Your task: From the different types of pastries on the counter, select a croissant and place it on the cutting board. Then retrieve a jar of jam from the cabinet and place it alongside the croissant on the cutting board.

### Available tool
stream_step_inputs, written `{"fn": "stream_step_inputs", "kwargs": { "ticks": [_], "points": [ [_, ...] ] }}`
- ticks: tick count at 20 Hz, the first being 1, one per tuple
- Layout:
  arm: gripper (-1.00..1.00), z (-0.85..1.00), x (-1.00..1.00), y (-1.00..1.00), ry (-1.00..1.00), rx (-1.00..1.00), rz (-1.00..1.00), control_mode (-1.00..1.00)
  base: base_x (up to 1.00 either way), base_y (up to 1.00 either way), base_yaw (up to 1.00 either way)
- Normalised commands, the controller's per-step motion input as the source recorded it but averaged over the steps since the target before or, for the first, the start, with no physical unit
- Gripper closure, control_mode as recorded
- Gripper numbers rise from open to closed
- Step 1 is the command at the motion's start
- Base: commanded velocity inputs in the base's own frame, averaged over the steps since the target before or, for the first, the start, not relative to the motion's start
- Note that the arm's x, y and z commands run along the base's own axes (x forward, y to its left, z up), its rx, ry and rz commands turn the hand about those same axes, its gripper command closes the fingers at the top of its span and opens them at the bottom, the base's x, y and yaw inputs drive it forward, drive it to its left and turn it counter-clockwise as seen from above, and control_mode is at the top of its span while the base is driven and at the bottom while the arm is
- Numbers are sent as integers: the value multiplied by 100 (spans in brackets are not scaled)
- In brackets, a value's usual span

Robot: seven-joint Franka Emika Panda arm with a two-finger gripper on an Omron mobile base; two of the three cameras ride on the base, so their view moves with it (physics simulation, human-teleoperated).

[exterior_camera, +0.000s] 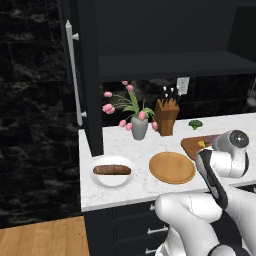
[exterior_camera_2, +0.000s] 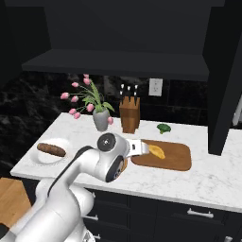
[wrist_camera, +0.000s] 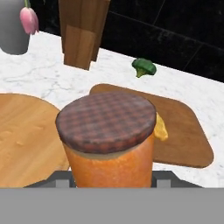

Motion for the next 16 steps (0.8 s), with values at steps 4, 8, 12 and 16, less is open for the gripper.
{"fn": "stream_step_inputs", "kwargs": {
  "ticks": [4, 8, 12, 16],
  "points": [
    [100, -23, 59, -3, 0, 3, 0, -100, 0, 0, 0],
    [100, -24, 63, -1, 0, 1, 0, -100, 0, 0, 0],
    [100, -42, 66, -31, 4, 3, -2, -100, 0, 0, 0],
    [100, -47, 47, -35, 1, 5, -1, -100, 0, 0, 0]
  ]
}}
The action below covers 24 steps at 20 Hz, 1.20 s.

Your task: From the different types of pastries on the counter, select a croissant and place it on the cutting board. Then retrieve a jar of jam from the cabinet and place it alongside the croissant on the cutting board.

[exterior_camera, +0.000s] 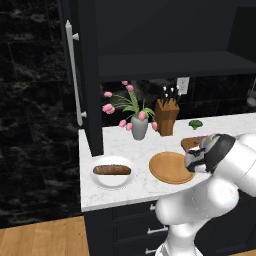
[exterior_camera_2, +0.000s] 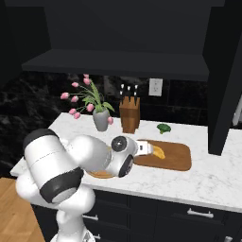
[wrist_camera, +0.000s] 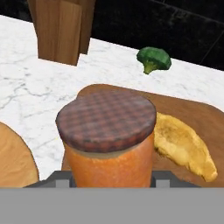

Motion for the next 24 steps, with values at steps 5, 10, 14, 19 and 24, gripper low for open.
{"fn": "stream_step_inputs", "kwargs": {
  "ticks": [5, 10, 14, 19, 24],
  "points": [
    [100, -28, 32, -34, 0, 10, 0, -100, 0, 0, 0],
    [100, 0, 31, -59, 0, 8, -1, -100, 0, 0, 0],
    [100, 0, 37, -62, 0, 7, -1, -100, 0, 0, 0],
    [100, -30, 29, -59, 0, 7, 0, -100, 0, 0, 0],
    [100, -77, 6, -60, 0, 5, 0, -100, 0, 0, 0]
  ]
}}
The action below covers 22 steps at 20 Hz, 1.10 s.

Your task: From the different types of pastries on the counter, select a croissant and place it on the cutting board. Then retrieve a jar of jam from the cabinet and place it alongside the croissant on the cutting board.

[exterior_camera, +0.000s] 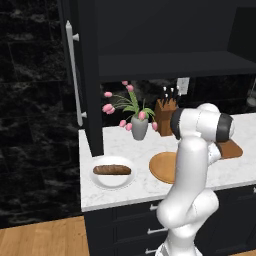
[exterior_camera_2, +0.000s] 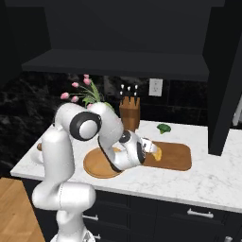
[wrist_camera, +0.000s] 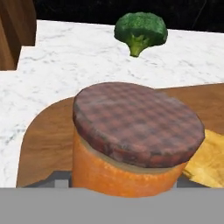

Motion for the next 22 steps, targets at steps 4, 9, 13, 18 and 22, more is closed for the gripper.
{"fn": "stream_step_inputs", "kwargs": {
  "ticks": [4, 9, 13, 18, 22],
  "points": [
    [100, -69, -6, -57, -1, 2, 0, -100, 0, 0, 0],
    [-100, -52, 4, -14, 0, 0, 0, -100, 0, 0, 0],
    [-100, -53, 0, -22, -1, 0, 0, -100, 0, 0, 0],
    [-100, -68, 0, -31, 0, 0, 0, -100, 0, 0, 0],
    [-100, -67, -15, -33, -2, 0, 0, -100, 0, 0, 0]
  ]
}}
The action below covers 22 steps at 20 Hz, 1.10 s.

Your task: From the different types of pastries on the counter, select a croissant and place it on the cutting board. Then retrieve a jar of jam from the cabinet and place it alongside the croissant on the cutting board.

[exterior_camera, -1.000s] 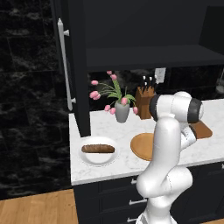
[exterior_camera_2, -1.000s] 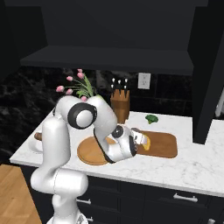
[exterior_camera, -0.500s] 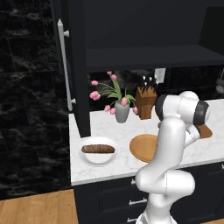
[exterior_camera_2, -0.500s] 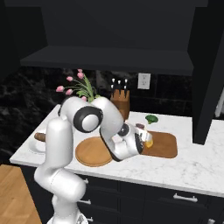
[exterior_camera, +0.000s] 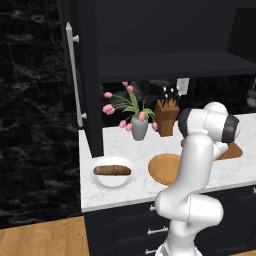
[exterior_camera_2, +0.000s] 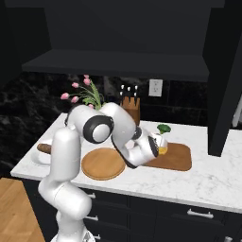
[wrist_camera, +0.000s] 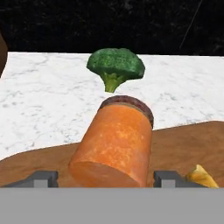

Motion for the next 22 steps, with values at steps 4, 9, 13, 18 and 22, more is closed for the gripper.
{"fn": "stream_step_inputs", "kwargs": {
  "ticks": [4, 9, 13, 18, 22],
  "points": [
    [-100, -71, -21, -25, -4, 0, 0, -100, 0, 0, 0],
    [-100, -57, -67, -21, -17, -1, 0, -100, 0, 0, 0],
    [-100, -8, -100, -49, -23, 1, 0, -100, 0, 0, 0],
    [-100, 0, -100, -21, -34, 0, 1, -100, 0, 0, 0],
    [-100, 59, -100, -16, -61, 0, 6, -100, 0, 0, 0]
  ]
}}
